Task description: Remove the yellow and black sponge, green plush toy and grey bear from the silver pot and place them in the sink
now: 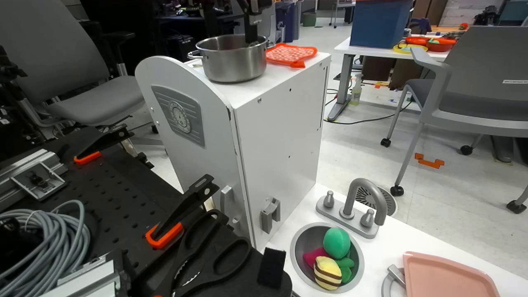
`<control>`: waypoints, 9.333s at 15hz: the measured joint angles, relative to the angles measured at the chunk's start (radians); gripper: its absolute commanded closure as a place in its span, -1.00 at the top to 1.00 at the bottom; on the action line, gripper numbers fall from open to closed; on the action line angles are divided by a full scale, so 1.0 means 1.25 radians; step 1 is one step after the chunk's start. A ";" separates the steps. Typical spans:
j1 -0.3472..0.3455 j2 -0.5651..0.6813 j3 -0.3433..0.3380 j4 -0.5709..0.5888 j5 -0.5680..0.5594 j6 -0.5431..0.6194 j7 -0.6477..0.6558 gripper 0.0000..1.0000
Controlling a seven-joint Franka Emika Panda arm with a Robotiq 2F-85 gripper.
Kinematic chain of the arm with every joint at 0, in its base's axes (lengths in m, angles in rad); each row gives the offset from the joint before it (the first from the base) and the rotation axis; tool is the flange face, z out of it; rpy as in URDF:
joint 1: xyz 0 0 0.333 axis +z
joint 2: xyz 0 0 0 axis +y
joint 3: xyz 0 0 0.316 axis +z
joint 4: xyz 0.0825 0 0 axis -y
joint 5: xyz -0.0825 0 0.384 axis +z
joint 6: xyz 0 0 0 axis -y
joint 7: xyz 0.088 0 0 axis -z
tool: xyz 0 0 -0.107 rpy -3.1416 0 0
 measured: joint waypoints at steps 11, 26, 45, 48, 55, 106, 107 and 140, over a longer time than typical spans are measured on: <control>-0.001 0.010 0.000 0.003 0.007 0.000 -0.017 0.58; -0.003 0.021 0.000 0.011 0.018 0.000 -0.035 -1.00; -0.003 0.021 0.000 0.021 0.018 0.000 -0.037 1.00; -0.003 0.021 0.000 0.021 0.018 0.000 -0.037 1.00; -0.003 0.021 0.000 0.021 0.018 0.000 -0.037 0.47; -0.004 0.026 -0.003 0.023 -0.076 -0.011 0.015 1.00; -0.004 0.026 -0.003 0.023 -0.076 -0.011 0.015 1.00; -0.010 0.072 0.010 0.048 -0.073 -0.011 -0.021 1.00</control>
